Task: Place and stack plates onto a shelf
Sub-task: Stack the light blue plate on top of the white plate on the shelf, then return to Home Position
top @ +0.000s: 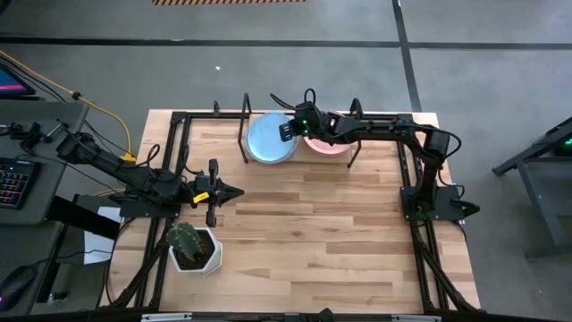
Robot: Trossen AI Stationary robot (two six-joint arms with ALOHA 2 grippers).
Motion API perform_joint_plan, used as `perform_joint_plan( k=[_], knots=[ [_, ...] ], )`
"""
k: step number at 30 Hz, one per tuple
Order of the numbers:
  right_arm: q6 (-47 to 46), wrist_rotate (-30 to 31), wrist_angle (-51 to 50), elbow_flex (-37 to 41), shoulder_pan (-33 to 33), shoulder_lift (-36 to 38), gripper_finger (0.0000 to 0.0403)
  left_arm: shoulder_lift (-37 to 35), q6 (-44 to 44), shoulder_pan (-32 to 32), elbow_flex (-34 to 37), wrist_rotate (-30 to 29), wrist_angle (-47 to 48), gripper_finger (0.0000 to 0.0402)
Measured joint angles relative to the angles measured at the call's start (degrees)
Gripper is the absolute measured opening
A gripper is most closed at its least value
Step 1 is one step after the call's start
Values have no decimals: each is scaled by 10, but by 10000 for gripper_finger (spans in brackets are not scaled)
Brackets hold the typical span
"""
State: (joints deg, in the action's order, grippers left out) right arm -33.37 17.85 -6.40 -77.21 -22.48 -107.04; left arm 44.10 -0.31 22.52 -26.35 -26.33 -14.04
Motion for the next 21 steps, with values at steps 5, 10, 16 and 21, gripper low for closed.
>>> perform_joint_plan(
  k=[5,10,16,21],
  knots=[
    [11,-6,3,0,0,0,132,0,1,0,0,0,0,0],
    [68,-33,-21,0,0,15,181,0,1,0,0,0,1,0],
    [132,-13,-132,5,29,74,193,0,4,0,0,0,3,0],
    [151,19,-158,62,90,138,193,0,5,0,0,0,3,0]
  ],
)
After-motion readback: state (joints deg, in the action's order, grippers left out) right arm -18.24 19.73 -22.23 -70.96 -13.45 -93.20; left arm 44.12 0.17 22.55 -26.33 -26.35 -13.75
